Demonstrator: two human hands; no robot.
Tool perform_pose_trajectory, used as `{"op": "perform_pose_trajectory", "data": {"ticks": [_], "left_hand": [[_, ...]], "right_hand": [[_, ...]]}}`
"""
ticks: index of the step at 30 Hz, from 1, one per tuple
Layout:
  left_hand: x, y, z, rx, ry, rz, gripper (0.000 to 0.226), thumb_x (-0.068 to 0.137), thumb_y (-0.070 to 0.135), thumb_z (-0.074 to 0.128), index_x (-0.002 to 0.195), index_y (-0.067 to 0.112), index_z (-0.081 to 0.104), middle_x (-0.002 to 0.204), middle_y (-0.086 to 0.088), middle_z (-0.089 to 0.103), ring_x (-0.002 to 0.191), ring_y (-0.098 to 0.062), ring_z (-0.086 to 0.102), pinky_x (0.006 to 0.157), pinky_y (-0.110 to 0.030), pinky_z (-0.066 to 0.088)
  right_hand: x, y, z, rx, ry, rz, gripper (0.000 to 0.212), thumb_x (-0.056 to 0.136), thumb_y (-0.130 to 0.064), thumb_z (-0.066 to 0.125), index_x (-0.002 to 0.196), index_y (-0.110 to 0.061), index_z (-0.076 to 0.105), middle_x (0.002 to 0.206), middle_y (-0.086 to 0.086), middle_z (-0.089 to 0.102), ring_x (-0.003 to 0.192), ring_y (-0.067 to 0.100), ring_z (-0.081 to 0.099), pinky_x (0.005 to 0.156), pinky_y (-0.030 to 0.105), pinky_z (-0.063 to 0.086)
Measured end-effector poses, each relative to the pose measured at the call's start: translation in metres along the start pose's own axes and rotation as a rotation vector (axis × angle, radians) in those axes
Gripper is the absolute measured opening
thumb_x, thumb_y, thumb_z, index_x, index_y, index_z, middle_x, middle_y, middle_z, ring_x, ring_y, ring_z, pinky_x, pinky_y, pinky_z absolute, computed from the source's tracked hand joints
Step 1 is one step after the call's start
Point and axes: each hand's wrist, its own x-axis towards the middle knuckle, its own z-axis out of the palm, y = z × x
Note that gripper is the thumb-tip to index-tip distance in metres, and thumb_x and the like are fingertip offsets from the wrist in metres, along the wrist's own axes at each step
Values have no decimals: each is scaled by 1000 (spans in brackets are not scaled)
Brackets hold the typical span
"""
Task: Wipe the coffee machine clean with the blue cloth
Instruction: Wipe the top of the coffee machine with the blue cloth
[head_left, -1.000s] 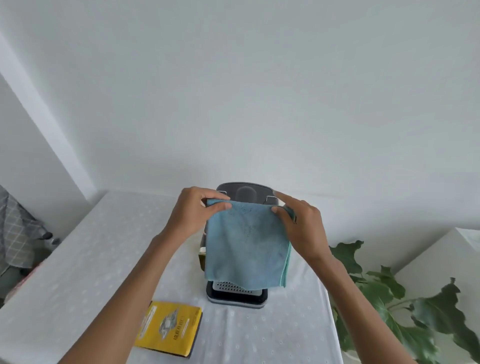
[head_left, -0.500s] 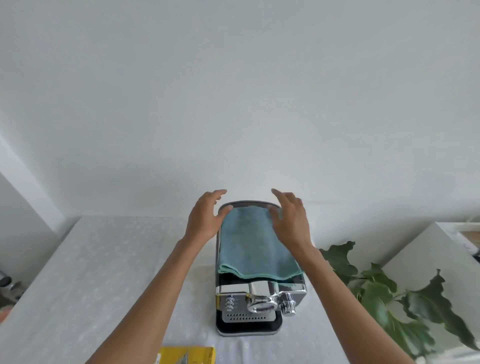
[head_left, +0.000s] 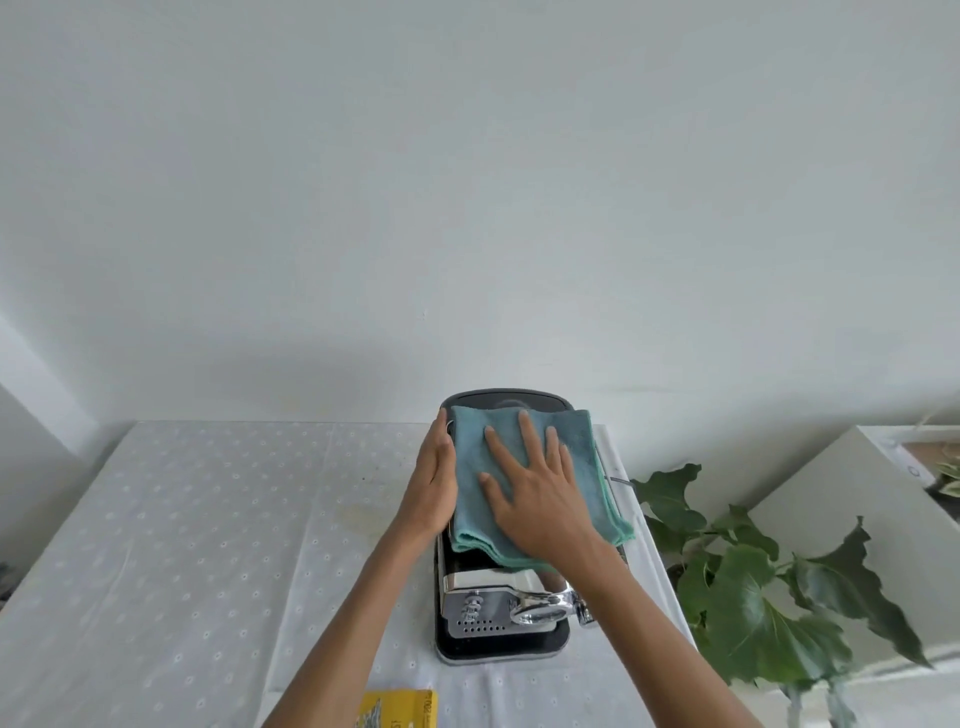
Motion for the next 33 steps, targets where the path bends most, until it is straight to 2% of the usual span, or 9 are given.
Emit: {"op": "perform_pose_trajectory", "data": {"ticks": [2, 5, 9, 11, 16, 21, 25, 29, 33], "left_hand": [[4, -3, -1, -3, 0, -23, 52, 107, 39, 20, 157, 29, 16, 162, 13, 20, 146, -3, 22, 122, -35, 21], [4, -5, 2, -3, 32, -18, 50, 107, 37, 22, 156, 31, 19, 161, 13, 23, 146, -3, 24, 122, -35, 22], [0, -5, 6, -59, 84, -22, 47, 108, 30, 24, 155, 30, 24, 156, 17, 28, 140, 5, 26, 116, -19, 20], [-1, -3, 5, -44, 76, -29, 47, 108, 28, 24, 155, 31, 24, 153, 17, 31, 137, 6, 29, 113, -17, 22], [7, 2, 2, -23, 82, -76, 48, 107, 24, 24, 154, 33, 27, 158, 15, 29, 143, -5, 31, 119, -36, 28], [4, 3, 15, -22, 143, -54, 48, 108, 25, 21, 156, 30, 23, 160, 17, 22, 146, 1, 20, 113, -15, 15], [4, 1, 13, -45, 122, -65, 47, 108, 31, 19, 156, 33, 21, 160, 19, 20, 139, 9, 19, 111, -14, 15], [2, 2, 13, -75, 125, -75, 47, 108, 30, 18, 155, 34, 22, 159, 20, 22, 144, 2, 22, 113, -16, 16], [5, 3, 12, -106, 100, -77, 47, 109, 27, 18, 156, 31, 19, 160, 18, 19, 140, 9, 19, 110, -11, 14]], "right_hand": [[-9, 2, 1, -20, -14, 3, 74, 95, -65, 6, 163, -38, -2, 170, 5, -22, 156, 40, -15, 128, 49, -5], [2, -6, -3, -34, -22, 41, 64, 107, -50, 24, 164, -32, -1, 170, 10, -21, 156, 41, -16, 128, 51, -5], [23, -13, -2, 16, 57, 74, 64, 106, -51, 28, 164, -32, 8, 171, 11, -13, 157, 42, -9, 128, 52, -2], [17, -9, -1, 2, 51, 52, 67, 103, -61, 24, 163, -36, 8, 172, 9, -13, 157, 40, -9, 128, 52, -1], [-22, -4, 3, -5, 18, 11, 86, 84, -70, -3, 163, -37, 0, 170, 6, -21, 157, 35, -17, 128, 47, -5], [18, -12, 0, -15, 80, 19, 67, 106, -48, 30, 165, -23, 9, 172, 11, -10, 156, 36, -20, 128, 48, -4], [22, -6, 0, 3, 76, 11, 66, 107, -49, 23, 165, -23, 5, 172, 7, -11, 158, 33, -14, 128, 46, -3], [-20, -7, 8, -43, 33, -17, 78, 94, -59, 0, 164, -26, -3, 170, 9, -22, 156, 34, -20, 127, 46, -8], [9, -9, 3, -31, 54, 41, 67, 106, -53, 24, 164, -28, 2, 171, 9, -17, 157, 34, -14, 128, 47, -4]]}}
